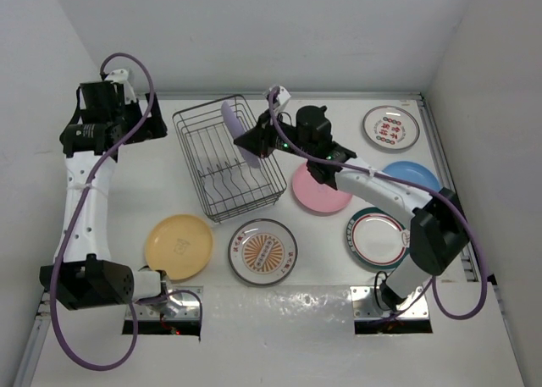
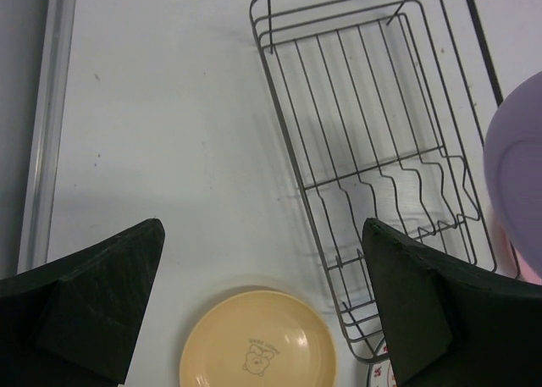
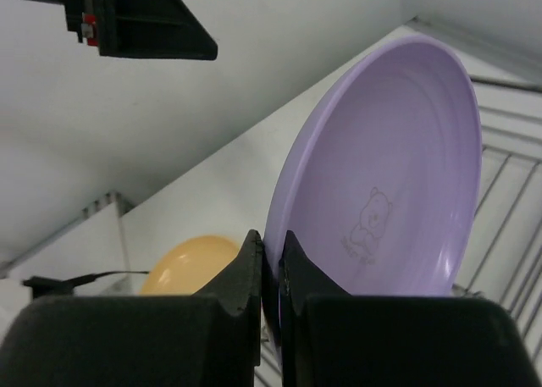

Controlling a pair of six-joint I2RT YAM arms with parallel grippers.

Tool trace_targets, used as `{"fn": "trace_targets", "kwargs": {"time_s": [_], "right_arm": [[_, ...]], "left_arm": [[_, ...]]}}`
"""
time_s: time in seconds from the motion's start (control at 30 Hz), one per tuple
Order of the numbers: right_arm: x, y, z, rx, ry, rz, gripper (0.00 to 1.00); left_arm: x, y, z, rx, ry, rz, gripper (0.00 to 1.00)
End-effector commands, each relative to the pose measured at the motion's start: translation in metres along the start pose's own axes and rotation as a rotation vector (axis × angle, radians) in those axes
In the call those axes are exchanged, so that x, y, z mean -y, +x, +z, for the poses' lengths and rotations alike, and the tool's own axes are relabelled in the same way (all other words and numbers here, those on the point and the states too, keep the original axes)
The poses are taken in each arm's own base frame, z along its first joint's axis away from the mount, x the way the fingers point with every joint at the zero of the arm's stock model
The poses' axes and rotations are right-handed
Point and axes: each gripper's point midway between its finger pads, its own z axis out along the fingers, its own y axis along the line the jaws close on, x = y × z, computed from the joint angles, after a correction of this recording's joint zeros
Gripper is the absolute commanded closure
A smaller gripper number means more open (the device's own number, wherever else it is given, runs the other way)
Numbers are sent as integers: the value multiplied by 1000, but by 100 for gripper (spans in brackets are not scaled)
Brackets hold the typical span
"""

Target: Load the plates into the dish rack

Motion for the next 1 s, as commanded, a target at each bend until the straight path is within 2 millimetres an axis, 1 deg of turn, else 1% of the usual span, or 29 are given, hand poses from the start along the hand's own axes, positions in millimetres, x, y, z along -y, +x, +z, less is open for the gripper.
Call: {"fn": "trace_targets", "kwargs": {"time_s": [0.0, 0.03, 0.1, 0.27, 0.33, 0.43, 0.5, 0.57, 0.67, 0.7, 0.77, 0.8, 0.87, 0.9, 0.97], "right_arm": [[-15, -18, -4, 75, -114, 131, 100], [-9, -12, -6, 71, -104, 149, 100], [-7, -11, -4, 77, -102, 168, 100], [2, 10, 3, 63, -89, 235, 100], [4, 11, 5, 68, -91, 246, 100], [15, 26, 9, 37, -49, 232, 100], [28, 37, 8, 23, 9, 222, 100], [34, 40, 7, 35, 31, 202, 100], [42, 56, 10, 16, 53, 217, 100], [46, 64, 10, 8, 67, 231, 100], [48, 67, 11, 20, 62, 237, 100], [51, 75, 13, 8, 62, 257, 100], [53, 83, 18, -5, 48, 270, 100], [53, 85, 20, -15, 40, 276, 100], [50, 90, 22, -36, 18, 284, 100]], "left_arm": [[-8, -2, -7, 30, -35, 10, 0], [-10, 0, -6, 25, -42, 10, 0], [-14, 4, -5, 17, -54, 6, 0], [-14, 10, -2, 4, -48, 6, 0], [-14, 12, -2, -1, -47, 10, 0], [-15, 14, -2, -5, -51, 7, 0], [-15, 13, -4, 1, -49, 7, 0], [-16, 12, -5, 3, -52, 10, 0], [-17, 13, -5, 2, -55, 11, 0], [-17, 15, -3, -4, -56, 10, 0], [-19, 22, -1, -22, -57, 41, 0], [-20, 26, 1, -35, -56, 56, 1], [-23, 37, 4, -64, -63, 69, 4], [-24, 40, 5, -72, -62, 70, 6], [-25, 46, 6, -85, -64, 69, 7]]}}
